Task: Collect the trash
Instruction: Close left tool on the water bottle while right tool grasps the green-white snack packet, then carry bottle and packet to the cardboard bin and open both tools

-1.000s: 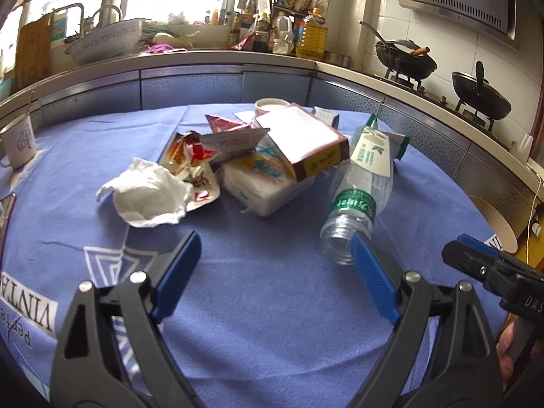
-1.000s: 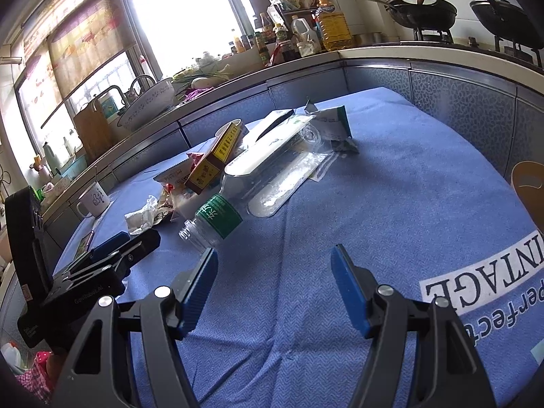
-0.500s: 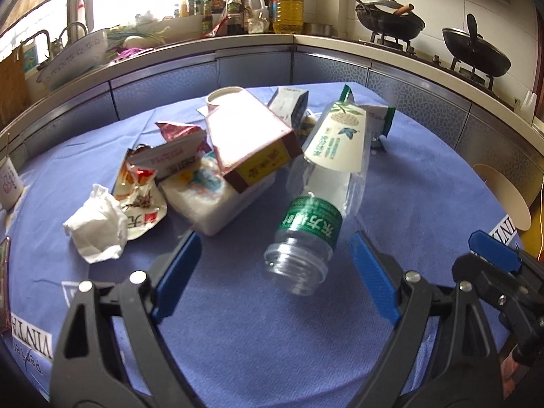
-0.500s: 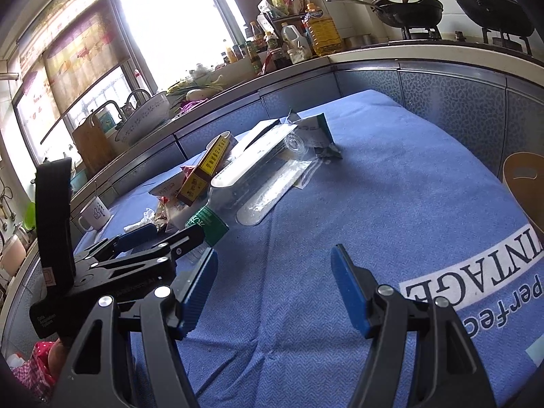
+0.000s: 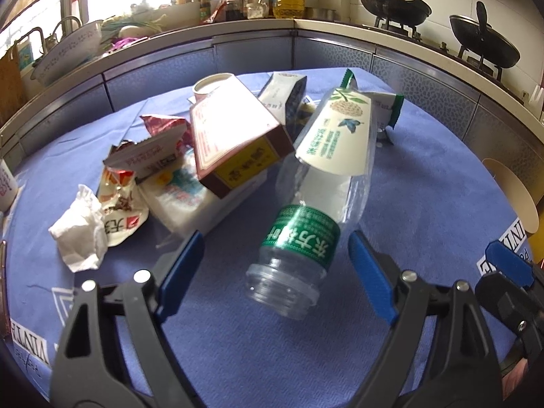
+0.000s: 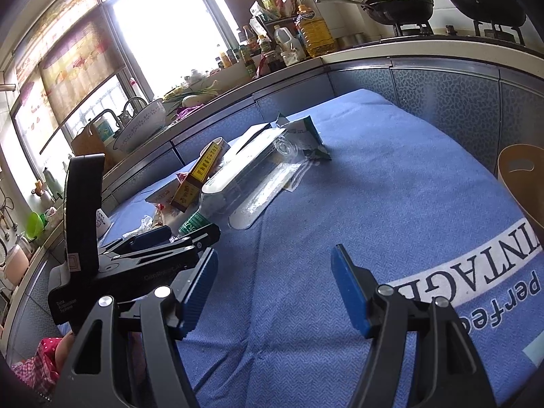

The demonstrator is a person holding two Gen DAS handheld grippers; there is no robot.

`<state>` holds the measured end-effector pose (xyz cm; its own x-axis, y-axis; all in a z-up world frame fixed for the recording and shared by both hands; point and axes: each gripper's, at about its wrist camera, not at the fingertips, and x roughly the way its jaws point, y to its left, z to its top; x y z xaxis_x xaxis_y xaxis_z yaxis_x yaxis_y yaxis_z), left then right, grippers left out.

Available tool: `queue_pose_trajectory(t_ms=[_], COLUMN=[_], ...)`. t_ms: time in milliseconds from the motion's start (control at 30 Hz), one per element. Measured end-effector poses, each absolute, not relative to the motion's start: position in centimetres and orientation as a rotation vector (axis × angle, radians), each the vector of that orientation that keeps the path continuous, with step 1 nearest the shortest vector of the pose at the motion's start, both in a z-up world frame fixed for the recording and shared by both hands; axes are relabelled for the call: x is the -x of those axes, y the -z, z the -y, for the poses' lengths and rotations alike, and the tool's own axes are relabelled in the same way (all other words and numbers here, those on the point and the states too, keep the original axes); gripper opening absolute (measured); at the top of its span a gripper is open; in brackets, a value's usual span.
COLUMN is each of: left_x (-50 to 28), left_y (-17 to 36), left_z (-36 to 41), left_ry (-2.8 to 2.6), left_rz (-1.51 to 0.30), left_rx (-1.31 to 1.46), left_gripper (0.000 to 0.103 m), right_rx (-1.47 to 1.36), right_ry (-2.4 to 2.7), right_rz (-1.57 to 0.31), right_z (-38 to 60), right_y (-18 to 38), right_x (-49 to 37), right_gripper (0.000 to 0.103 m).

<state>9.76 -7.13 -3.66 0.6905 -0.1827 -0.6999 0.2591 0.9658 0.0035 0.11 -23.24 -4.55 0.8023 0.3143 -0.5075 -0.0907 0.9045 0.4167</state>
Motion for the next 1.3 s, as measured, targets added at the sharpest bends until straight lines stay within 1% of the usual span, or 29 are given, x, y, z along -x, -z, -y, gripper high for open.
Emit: queue_pose_trajectory(t_ms=[133, 167, 233, 267, 300, 367, 533, 767, 933, 967, 1000, 1067, 1167, 1233, 1267, 1300], left_x=[-10.3, -10.5, -10.9, -11.0, -11.1, -11.3, -9.0, -3.6, -2.5, -2.5, -2.6, -2.8, -3.2, -3.5, -3.6, -3.6], left_y=[3.9, 4.0, 4.3, 4.5, 4.7, 4.9, 4.2, 4.3, 5.6, 5.8, 5.9, 5.3, 4.0, 3.5, 3.4, 3.4], left_z=[7.8, 7.9, 8.1, 8.1, 8.2, 8.0, 6.6, 3.0, 0.3, 0.1, -0.2, -0.8, -1.0, -0.5, -0.2, 0.1], left_ry=[0.244, 0.246, 0.254, 0.257, 0.259, 0.286, 0.347, 0.387, 0.354, 0.331, 0.31, 0.297, 0.287, 0.287, 0.291, 0.301], left_rz=[-0.788, -0.795, -0.812, -0.819, -0.825, -0.838, -0.822, -0.811, -0.873, -0.888, -0.904, -0.892, -0.837, -0.823, -0.821, -0.823], left_rx=[-0.127, -0.13, -0.13, -0.131, -0.132, -0.114, -0.081, -0.111, -0.088, -0.081, -0.072, -0.031, -0.018, -0.035, -0.046, -0.056], left_gripper=[0.078, 0.076, 0.071, 0.065, 0.054, 0.047, 0.041, 0.041, 0.042, 0.047, 0.063, 0.082, 0.083, 0.081, 0.076, 0.068], right_rx=[-0.391, -0.391, -0.391, -0.391, -0.391, -0.392, -0.384, -0.371, -0.29, -0.294, -0.307, -0.338, -0.425, -0.476, -0.502, -0.527], right_ry=[-0.222, -0.22, -0.217, -0.216, -0.214, -0.211, -0.211, -0.24, -0.241, -0.255, -0.271, -0.279, -0.29, -0.282, -0.281, -0.283], right_rz=[-0.601, -0.601, -0.598, -0.598, -0.597, -0.597, -0.597, -0.606, -0.604, -0.622, -0.643, -0.691, -0.759, -0.81, -0.825, -0.837], right_z=[23.3, 23.4, 23.5, 23.5, 23.5, 23.6, 23.5, 23.6, 23.8, 23.8, 23.9, 24.1, 24.3, 24.3, 24.1, 24.0], right_y=[4.5, 4.5, 4.4, 4.4, 4.4, 4.4, 4.2, 3.6, 2.0, 1.9, 1.9, 2.3, 3.5, 4.7, 5.2, 5.7], right_x=[-0.1, -0.1, -0.1, 0.0, 0.0, 0.0, -0.1, -2.4, -7.3, -8.6, -10.0, -12.5, -15.2, -16.3, -16.5, -16.7], right_gripper=[0.068, 0.068, 0.068, 0.068, 0.068, 0.068, 0.068, 0.068, 0.068, 0.068, 0.068, 0.068, 0.068, 0.068, 0.067, 0.062])
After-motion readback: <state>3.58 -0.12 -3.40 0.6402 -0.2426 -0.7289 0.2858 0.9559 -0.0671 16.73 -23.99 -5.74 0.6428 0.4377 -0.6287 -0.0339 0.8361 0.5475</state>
